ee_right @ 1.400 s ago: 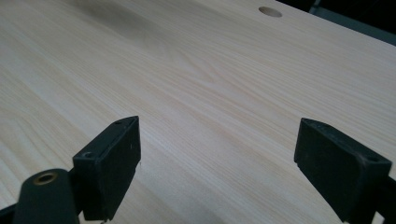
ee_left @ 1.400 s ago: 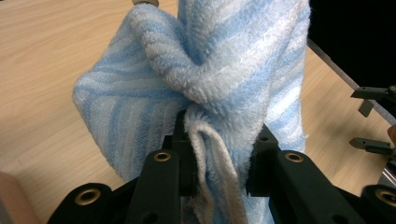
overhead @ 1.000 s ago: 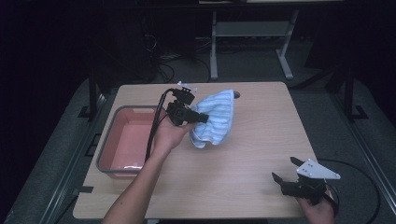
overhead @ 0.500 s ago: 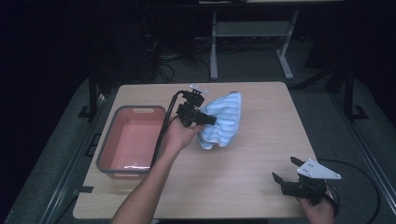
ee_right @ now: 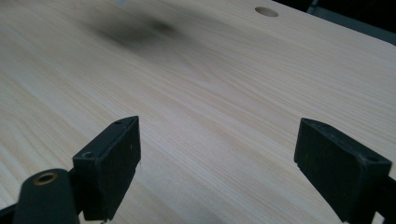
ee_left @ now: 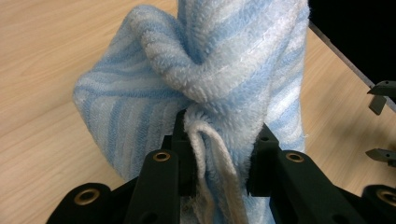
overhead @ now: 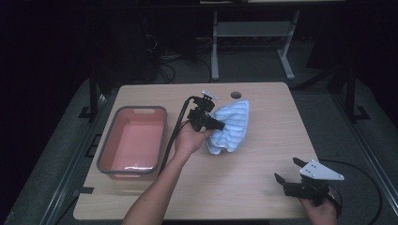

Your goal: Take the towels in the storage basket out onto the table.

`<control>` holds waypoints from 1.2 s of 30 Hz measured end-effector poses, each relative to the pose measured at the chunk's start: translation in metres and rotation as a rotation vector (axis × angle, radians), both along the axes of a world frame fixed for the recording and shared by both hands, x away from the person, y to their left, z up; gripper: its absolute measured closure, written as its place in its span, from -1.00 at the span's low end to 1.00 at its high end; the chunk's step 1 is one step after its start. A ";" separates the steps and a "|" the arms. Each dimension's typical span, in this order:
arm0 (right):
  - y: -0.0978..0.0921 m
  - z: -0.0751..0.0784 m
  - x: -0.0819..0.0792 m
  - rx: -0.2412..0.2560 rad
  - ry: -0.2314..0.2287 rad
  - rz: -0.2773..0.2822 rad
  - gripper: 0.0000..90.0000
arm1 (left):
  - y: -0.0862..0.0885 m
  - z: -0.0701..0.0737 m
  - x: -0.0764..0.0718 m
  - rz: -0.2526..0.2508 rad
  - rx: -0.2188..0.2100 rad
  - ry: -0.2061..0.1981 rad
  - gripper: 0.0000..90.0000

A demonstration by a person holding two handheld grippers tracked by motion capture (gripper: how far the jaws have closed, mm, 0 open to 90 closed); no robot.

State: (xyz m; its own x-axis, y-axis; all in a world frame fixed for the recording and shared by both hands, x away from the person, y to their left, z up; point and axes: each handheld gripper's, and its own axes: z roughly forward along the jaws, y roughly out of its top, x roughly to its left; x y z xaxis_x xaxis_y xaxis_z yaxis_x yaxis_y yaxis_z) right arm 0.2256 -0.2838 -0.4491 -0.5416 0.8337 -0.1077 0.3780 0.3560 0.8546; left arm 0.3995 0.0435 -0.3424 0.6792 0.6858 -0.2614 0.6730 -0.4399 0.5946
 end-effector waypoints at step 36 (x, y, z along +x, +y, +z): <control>-0.004 -0.002 0.000 -0.004 0.003 -0.010 -0.69 | -0.034 -0.060 0.003 0.023 0.018 0.062 0.51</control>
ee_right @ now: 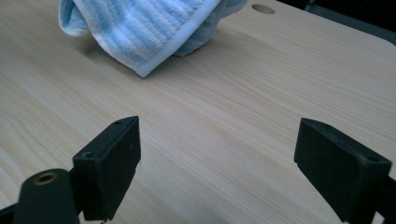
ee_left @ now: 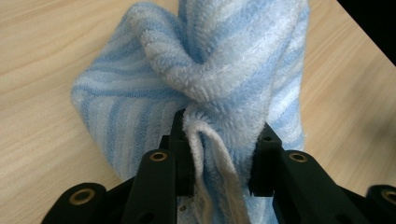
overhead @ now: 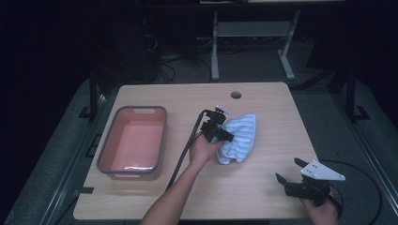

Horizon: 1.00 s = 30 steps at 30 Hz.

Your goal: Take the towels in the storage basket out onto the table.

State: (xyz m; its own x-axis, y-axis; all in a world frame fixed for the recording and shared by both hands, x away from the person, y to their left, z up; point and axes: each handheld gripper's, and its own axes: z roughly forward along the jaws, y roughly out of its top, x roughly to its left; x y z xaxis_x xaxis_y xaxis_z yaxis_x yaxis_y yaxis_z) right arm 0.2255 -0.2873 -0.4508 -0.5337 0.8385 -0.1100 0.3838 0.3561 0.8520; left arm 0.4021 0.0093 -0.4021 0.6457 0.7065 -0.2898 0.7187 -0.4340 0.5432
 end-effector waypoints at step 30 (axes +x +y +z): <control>0.002 -0.001 0.000 -0.010 0.003 0.003 -0.69 | 0.003 -0.016 -0.004 0.037 -0.042 0.013 0.12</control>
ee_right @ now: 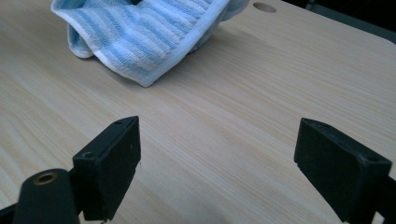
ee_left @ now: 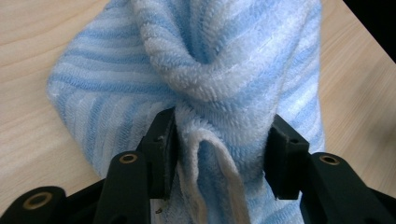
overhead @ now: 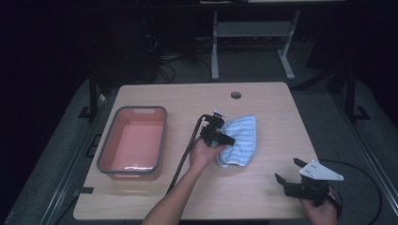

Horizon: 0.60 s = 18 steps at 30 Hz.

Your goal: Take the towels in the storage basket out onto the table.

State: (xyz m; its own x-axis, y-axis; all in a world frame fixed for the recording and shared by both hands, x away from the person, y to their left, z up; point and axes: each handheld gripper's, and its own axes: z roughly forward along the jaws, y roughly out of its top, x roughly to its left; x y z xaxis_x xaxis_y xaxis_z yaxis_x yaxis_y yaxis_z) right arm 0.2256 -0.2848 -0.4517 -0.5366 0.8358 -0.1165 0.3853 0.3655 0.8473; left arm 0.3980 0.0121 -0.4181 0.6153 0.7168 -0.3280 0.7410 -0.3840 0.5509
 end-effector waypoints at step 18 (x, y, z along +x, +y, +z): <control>0.004 0.002 0.000 -0.008 -0.009 0.011 -0.68 | 0.013 0.013 -0.011 -0.006 -0.076 -0.032 -0.23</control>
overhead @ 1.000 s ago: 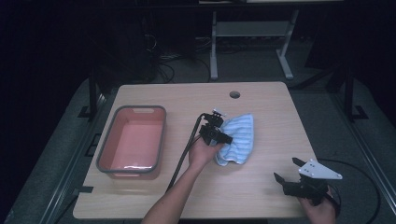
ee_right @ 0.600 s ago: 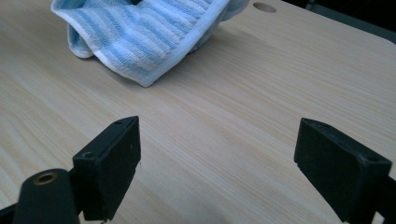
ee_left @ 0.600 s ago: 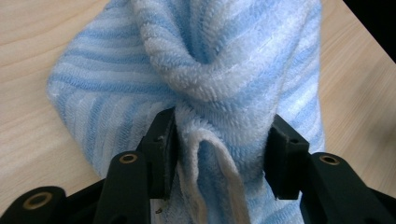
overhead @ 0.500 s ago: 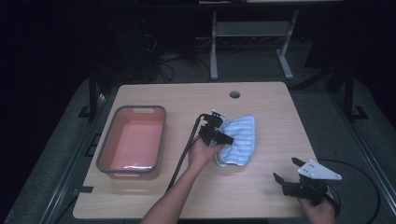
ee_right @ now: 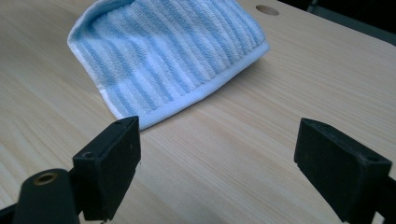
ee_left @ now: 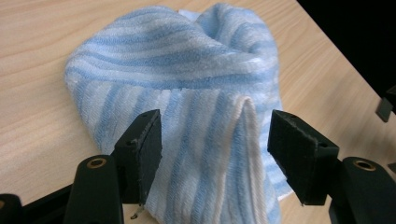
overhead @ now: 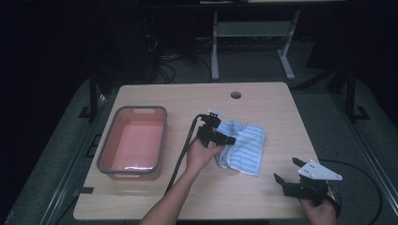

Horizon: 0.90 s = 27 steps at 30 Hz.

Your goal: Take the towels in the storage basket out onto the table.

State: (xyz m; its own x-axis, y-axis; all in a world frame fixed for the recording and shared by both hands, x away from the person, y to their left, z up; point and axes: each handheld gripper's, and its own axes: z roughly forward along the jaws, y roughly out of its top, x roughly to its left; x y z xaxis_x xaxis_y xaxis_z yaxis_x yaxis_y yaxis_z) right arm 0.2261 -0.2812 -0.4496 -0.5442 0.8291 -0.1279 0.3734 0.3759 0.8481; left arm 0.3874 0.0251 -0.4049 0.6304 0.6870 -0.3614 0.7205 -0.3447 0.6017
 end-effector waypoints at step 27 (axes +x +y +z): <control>0.002 -0.001 0.003 0.006 0.006 -0.002 -0.69 | 0.040 0.013 -0.033 -0.026 -0.078 -0.070 -0.39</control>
